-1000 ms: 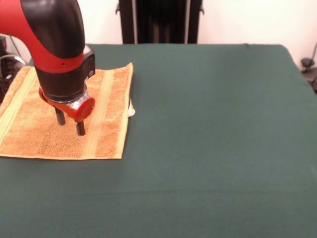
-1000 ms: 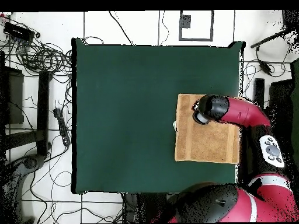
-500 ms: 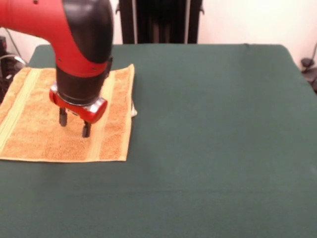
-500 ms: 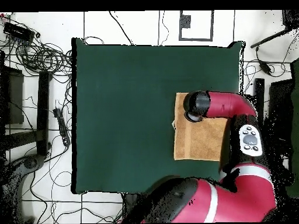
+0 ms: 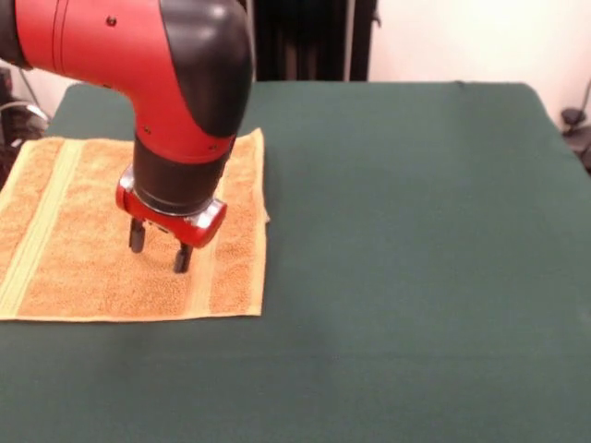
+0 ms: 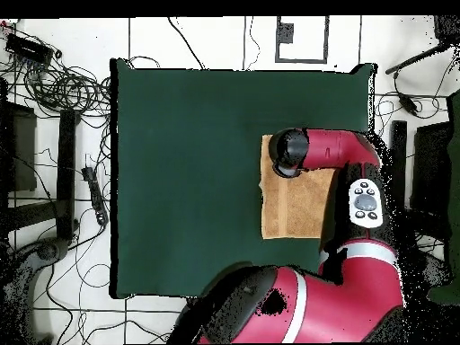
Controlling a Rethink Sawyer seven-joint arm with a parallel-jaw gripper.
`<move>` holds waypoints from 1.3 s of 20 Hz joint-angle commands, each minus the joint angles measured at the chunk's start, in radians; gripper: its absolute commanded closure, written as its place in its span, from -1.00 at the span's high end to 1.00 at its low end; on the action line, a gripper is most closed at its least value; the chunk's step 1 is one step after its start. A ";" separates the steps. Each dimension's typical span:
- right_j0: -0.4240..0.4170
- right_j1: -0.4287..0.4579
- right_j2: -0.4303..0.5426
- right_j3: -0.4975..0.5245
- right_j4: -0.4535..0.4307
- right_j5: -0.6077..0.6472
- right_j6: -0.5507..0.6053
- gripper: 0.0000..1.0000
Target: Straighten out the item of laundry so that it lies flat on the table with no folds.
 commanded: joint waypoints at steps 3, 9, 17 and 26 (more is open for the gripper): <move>0.021 0.128 0.227 0.016 0.111 -0.033 -0.057 1.00; -0.012 0.140 0.281 0.053 0.191 -0.009 -0.054 1.00; 0.000 0.139 0.277 0.093 0.308 0.035 0.049 1.00; 0.014 0.131 0.224 0.097 0.359 0.128 0.042 1.00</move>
